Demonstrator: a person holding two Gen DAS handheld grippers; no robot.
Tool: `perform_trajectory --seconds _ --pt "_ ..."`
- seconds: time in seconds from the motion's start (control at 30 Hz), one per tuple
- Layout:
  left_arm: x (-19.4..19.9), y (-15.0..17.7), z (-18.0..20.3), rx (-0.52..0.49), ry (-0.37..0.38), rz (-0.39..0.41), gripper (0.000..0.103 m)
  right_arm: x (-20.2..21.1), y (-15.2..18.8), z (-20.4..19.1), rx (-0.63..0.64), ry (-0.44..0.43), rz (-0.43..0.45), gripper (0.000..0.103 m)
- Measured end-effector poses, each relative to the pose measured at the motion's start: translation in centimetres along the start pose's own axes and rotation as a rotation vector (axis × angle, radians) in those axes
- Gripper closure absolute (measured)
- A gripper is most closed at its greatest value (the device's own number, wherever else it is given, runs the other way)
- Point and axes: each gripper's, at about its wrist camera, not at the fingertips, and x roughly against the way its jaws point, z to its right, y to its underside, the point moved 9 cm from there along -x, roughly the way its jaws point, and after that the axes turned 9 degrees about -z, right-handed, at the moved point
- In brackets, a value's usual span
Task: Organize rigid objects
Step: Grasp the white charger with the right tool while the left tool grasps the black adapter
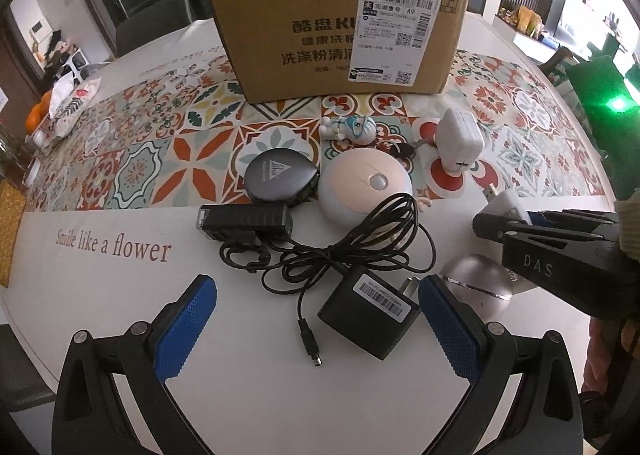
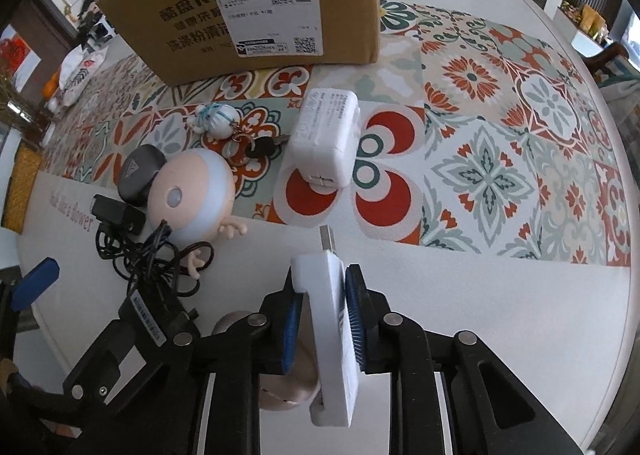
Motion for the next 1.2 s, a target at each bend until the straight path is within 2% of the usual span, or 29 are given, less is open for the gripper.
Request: perform_trajectory --seconds 0.23,0.47,0.73,0.8,1.0,1.1,1.2 --pt "0.1 0.1 0.3 -0.037 0.003 0.013 0.000 0.3 0.5 0.5 -0.019 0.004 0.005 0.086" --pt "0.7 0.9 1.3 -0.161 0.011 0.036 0.001 2.2 2.2 1.0 -0.057 0.005 0.009 0.086" --pt "0.3 2.3 3.8 -0.383 0.046 0.043 0.009 4.0 5.6 1.3 -0.148 -0.001 -0.011 0.086" --pt "0.0 2.4 4.2 -0.414 0.059 0.035 0.015 3.8 6.5 1.4 -0.173 -0.006 -0.022 0.086" --pt "-1.4 2.1 4.4 -0.445 0.093 0.005 0.021 3.0 7.9 1.1 -0.234 -0.018 -0.038 0.086" --pt "-2.3 2.2 4.4 -0.455 0.104 -0.013 0.028 2.8 8.3 1.1 -0.254 -0.021 -0.040 0.086" --pt "-3.0 2.5 4.6 -0.467 0.119 -0.030 0.029 2.5 8.6 1.2 -0.273 -0.021 -0.041 0.086"
